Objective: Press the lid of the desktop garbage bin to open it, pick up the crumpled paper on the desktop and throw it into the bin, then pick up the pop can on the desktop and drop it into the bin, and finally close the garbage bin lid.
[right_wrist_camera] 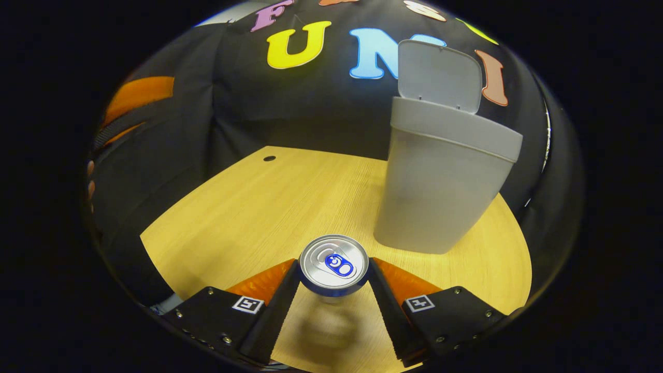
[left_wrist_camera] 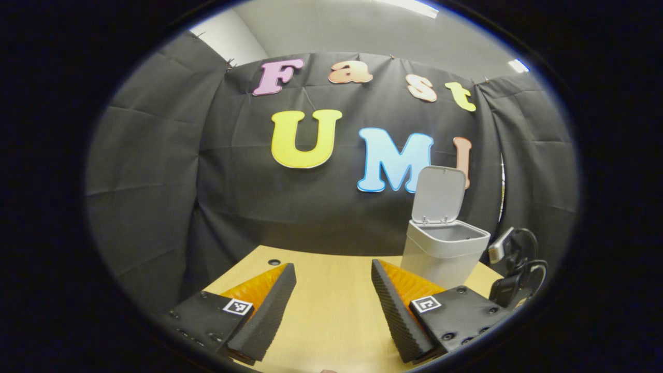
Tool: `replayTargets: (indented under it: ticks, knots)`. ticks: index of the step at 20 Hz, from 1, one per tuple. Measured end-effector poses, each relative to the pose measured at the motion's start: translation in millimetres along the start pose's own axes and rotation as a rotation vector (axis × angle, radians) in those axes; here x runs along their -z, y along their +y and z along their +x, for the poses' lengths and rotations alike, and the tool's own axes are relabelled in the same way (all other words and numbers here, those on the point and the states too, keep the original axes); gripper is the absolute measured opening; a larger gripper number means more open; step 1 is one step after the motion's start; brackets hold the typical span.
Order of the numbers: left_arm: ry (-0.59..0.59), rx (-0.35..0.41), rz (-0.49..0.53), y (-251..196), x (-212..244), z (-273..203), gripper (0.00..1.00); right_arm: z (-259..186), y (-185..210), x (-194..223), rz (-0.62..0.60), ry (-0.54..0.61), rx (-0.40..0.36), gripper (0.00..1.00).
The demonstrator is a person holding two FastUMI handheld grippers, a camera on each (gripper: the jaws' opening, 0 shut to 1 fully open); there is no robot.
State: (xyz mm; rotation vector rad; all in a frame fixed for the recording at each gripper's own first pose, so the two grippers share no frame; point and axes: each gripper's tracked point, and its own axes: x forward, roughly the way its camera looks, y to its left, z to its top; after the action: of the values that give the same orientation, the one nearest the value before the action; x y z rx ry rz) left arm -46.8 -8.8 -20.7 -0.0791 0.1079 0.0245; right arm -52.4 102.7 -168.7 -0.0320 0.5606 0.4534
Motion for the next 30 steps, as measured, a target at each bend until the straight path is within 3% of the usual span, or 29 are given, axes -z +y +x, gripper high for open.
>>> replayTargets:
  ticks: [17,25,30]
  knots:
    - [-0.017,0.017,-0.015,-9.3,-3.6,16.5,0.96,-75.8,-39.7,-155.5,-0.017,-0.413,0.093,0.83]
    - [-0.027,0.005,-0.016,-4.9,-7.8,23.7,0.96,-84.6,-59.2,-212.1,-0.062,-0.564,0.167,0.83]
    - [-0.027,-0.004,-0.023,-2.3,-7.1,23.6,0.96,-67.1,-82.2,-229.3,-0.088,-0.583,0.241,0.83]
